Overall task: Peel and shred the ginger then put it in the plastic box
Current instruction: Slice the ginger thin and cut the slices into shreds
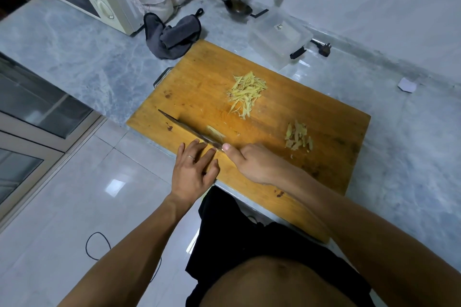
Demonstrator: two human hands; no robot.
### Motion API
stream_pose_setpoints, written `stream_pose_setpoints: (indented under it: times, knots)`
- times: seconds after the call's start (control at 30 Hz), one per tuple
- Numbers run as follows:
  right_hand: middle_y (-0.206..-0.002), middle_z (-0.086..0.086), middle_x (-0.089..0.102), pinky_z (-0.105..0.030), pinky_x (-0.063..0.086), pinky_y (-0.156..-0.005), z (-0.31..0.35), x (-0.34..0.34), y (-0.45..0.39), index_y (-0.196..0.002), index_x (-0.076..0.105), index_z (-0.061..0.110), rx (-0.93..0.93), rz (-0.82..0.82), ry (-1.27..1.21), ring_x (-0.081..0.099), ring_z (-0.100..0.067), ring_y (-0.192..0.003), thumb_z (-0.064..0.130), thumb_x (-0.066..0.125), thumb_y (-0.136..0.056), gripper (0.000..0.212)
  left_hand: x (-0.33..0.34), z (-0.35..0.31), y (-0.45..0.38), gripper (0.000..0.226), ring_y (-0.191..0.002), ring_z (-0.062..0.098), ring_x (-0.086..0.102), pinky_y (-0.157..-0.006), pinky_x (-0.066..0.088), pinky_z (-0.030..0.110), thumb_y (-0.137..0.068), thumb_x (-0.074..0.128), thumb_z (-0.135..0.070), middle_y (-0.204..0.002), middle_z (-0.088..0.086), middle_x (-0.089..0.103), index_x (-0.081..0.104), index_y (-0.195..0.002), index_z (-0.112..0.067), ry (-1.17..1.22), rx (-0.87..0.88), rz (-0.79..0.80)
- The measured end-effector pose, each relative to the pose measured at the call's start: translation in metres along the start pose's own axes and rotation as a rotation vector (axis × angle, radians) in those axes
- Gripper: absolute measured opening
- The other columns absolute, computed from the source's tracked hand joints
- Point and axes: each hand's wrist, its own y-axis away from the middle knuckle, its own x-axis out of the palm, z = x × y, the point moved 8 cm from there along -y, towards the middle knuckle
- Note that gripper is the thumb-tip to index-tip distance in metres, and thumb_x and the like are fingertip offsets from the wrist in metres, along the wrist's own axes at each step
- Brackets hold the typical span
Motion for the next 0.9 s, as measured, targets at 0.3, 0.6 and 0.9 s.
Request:
stream_pose_setpoints:
  times: [0.3,0.6,0.9]
  knots:
    - [-0.053,-0.004,0.037,-0.032,0.028,-0.051,0.004,-0.003,0.001,-0.056,0.036,0.012,0.013,0.036,0.033,0.035,-0.015,-0.048,0.057,0.02,-0.105,0.068,0.001,0.001,-0.001,0.027,-0.116,0.038,0.055,-0.093,0.041,0.057,-0.09,0.064,-0.022,-0.11,0.019,0.064,0.073,-0.109,-0.005,0.008,-0.016,-0.006]
    - [-0.059,-0.006,0.034,-0.033,0.023,-0.051,0.001,0.005,0.006,-0.058,0.035,0.014,0.031,0.02,0.017,0.03,-0.016,-0.053,0.06,0.021,-0.104,0.067,0.002,-0.002,-0.002,0.028,-0.111,0.042,0.056,-0.088,0.042,0.057,-0.092,0.061,-0.022,-0.107,0.019,0.063,0.071,-0.111,-0.004,-0.043,0.027,0.072]
    - [-0.05,-0.005,0.033,-0.036,0.034,-0.054,-0.001,0.01,0.004,-0.054,0.034,0.013,0.032,-0.025,-0.011,0.037,-0.025,-0.049,0.065,0.02,-0.101,0.071,0.003,-0.015,-0.003,0.031,-0.104,0.042,0.056,-0.082,0.05,0.054,-0.097,0.053,-0.022,-0.102,0.021,0.062,0.066,-0.115,0.0,-0.189,0.042,0.171]
